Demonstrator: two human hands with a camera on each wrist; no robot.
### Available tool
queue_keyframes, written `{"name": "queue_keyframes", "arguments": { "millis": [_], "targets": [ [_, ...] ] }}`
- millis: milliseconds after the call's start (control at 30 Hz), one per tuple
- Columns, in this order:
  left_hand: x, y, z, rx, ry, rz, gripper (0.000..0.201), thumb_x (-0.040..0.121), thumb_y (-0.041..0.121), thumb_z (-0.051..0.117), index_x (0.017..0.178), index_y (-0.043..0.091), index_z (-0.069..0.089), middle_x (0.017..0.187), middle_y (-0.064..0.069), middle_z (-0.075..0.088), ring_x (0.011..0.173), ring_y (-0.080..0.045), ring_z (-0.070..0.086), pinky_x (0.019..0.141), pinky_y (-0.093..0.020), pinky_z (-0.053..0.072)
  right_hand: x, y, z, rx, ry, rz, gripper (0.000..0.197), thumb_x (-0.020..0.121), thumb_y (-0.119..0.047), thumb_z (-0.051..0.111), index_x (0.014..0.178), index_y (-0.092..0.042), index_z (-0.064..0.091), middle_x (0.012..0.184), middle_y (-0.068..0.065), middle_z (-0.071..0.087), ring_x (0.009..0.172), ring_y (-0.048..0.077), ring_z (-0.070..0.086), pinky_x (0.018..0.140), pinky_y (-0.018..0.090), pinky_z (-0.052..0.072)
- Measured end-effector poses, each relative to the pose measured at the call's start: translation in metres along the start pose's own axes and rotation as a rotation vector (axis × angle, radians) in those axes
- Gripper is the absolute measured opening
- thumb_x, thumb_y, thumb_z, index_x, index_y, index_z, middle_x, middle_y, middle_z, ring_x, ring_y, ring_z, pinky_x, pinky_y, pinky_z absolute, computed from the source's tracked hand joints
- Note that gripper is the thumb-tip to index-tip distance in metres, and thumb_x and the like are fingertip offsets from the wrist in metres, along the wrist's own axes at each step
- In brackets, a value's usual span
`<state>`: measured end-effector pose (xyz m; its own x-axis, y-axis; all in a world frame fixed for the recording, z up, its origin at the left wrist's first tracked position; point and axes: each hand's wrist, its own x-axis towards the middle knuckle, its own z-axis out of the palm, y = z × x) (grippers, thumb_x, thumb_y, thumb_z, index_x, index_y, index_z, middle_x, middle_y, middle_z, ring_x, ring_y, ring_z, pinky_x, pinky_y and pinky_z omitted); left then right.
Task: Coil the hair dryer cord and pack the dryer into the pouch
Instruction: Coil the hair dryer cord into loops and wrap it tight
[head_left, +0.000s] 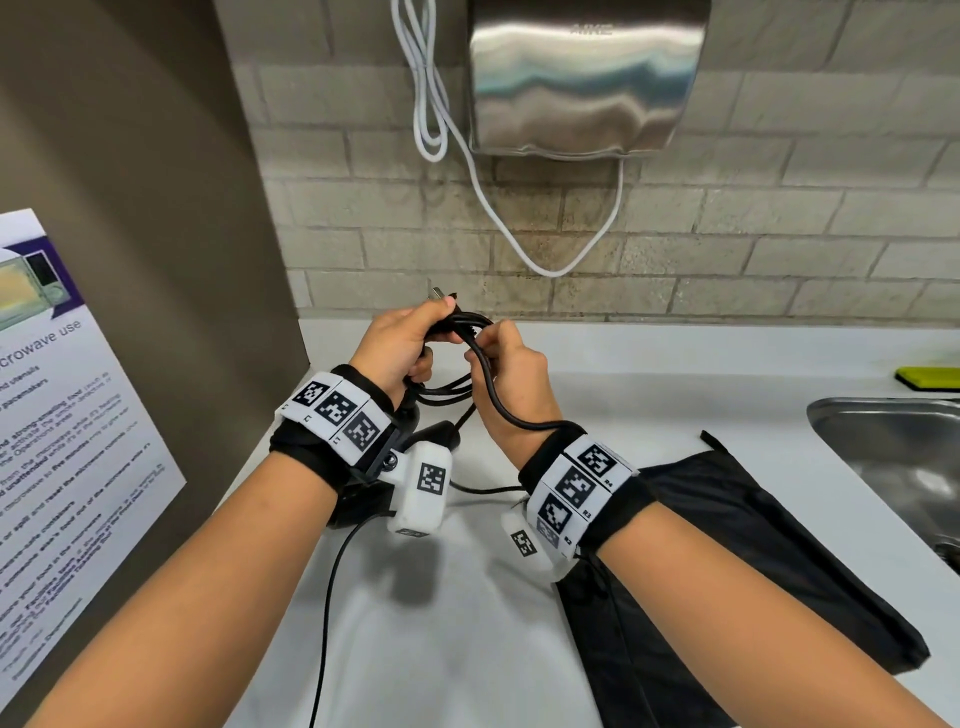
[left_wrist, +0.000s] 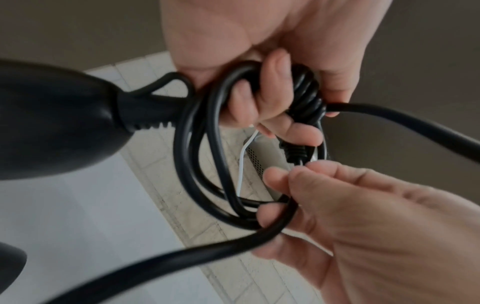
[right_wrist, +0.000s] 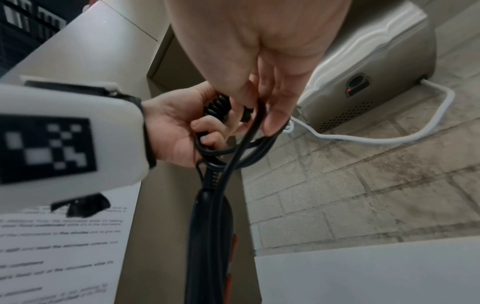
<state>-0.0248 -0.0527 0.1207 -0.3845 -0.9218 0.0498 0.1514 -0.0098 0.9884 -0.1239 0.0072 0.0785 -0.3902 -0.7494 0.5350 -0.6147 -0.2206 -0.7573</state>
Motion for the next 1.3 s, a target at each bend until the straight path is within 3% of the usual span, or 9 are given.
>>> {"name": "queue_keyframes", "arguments": {
  "millis": [167, 267, 467, 600, 767, 900, 1000, 1100, 1300],
  "targets": [
    [-0.003, -0.003, 0.002, -0.056, -0.048, -0.067, 0.028, 0.091, 0.028, 0.053, 0.068, 0.012, 0.055, 0.061, 0.003, 0.065, 0.028, -0.007, 0.022, 0.041, -0.019, 0.018, 0.004, -0.003, 0.0, 0.099, 0.064, -0.013, 0.014, 0.089, -0.008, 0.055, 0.083, -0.015, 0.046, 0.067, -0.005, 0.051, 0.053, 0.003, 0.042, 0.054, 0.017, 0.034],
    [-0.002, -0.001, 0.001, -0.043, -0.036, -0.059, 0.029, 0.092, 0.029, 0.051, 0.068, 0.012, 0.054, 0.064, 0.002, 0.064, 0.027, -0.007, 0.023, 0.041, -0.02, 0.017, 0.005, -0.006, 0.0, 0.06, 0.047, -0.034, 0.012, 0.089, -0.013, 0.057, 0.083, -0.015, 0.048, 0.064, -0.002, 0.053, 0.052, 0.012, 0.043, 0.054, 0.024, 0.037],
    [0.011, 0.005, -0.003, 0.008, 0.1, 0.036, 0.029, 0.091, 0.027, 0.052, 0.067, 0.012, 0.055, 0.054, 0.006, 0.063, 0.026, -0.007, 0.025, 0.038, -0.019, 0.016, -0.03, -0.011, -0.006, -0.259, -0.409, -0.052, 0.045, 0.089, -0.014, 0.054, 0.132, -0.012, 0.042, 0.138, 0.008, 0.042, 0.121, 0.021, 0.046, 0.101, 0.025, 0.036],
    [0.016, 0.008, -0.006, 0.017, 0.151, 0.062, 0.026, 0.091, 0.028, 0.053, 0.07, 0.013, 0.055, 0.066, 0.003, 0.063, 0.026, -0.006, 0.024, 0.04, -0.021, 0.017, -0.043, -0.025, -0.033, -0.244, -0.646, 0.006, 0.033, 0.088, -0.015, 0.057, 0.121, -0.015, 0.056, 0.116, 0.003, 0.06, 0.088, 0.014, 0.057, 0.074, 0.014, 0.038],
    [0.015, 0.005, -0.009, 0.11, 0.095, 0.106, 0.021, 0.092, 0.027, 0.054, 0.077, 0.012, 0.06, 0.068, 0.0, 0.063, 0.027, -0.005, 0.024, 0.033, -0.014, 0.017, -0.017, -0.038, -0.06, -0.14, -0.283, 0.038, 0.013, 0.089, -0.024, 0.056, 0.078, -0.022, 0.061, 0.07, 0.008, 0.064, 0.059, 0.018, 0.056, 0.06, 0.032, 0.047],
    [0.009, -0.002, -0.004, 0.192, -0.027, 0.122, 0.018, 0.092, 0.025, 0.053, 0.084, 0.012, 0.062, 0.065, 0.001, 0.065, 0.029, -0.004, 0.023, 0.033, -0.015, 0.017, 0.024, -0.032, -0.053, -0.155, -0.201, 0.013, 0.024, 0.094, -0.022, 0.048, 0.11, -0.01, 0.061, 0.098, 0.004, 0.065, 0.081, 0.011, 0.056, 0.077, 0.022, 0.042],
    [0.005, -0.006, 0.002, 0.243, -0.126, 0.125, 0.018, 0.093, 0.018, 0.051, 0.078, 0.015, 0.06, 0.051, 0.007, 0.064, 0.029, -0.002, 0.023, 0.031, -0.013, 0.017, 0.046, -0.026, -0.036, -0.142, -0.353, 0.0, 0.034, 0.098, -0.02, 0.039, 0.124, -0.003, 0.053, 0.116, 0.016, 0.063, 0.105, 0.025, 0.059, 0.096, 0.035, 0.045],
    [0.002, -0.008, 0.002, 0.291, -0.166, 0.16, 0.014, 0.093, 0.012, 0.051, 0.082, 0.013, 0.059, 0.056, 0.004, 0.061, 0.029, -0.001, 0.028, 0.032, -0.011, 0.021, 0.053, -0.024, -0.033, 0.072, -0.482, 0.022, 0.03, 0.099, -0.01, 0.035, 0.101, 0.012, 0.055, 0.082, 0.019, 0.06, 0.077, 0.033, 0.056, 0.073, 0.027, 0.049],
    [-0.007, -0.005, 0.006, 0.244, -0.241, 0.227, 0.029, 0.092, -0.003, 0.046, 0.12, -0.009, 0.048, 0.069, -0.004, 0.051, 0.033, 0.007, 0.045, 0.04, 0.0, 0.03, 0.053, -0.018, -0.042, 0.26, -0.629, 0.016, 0.027, 0.097, 0.0, 0.035, 0.116, 0.013, 0.049, 0.102, 0.031, 0.058, 0.09, 0.03, 0.052, 0.073, 0.017, 0.05]
  ]
}}
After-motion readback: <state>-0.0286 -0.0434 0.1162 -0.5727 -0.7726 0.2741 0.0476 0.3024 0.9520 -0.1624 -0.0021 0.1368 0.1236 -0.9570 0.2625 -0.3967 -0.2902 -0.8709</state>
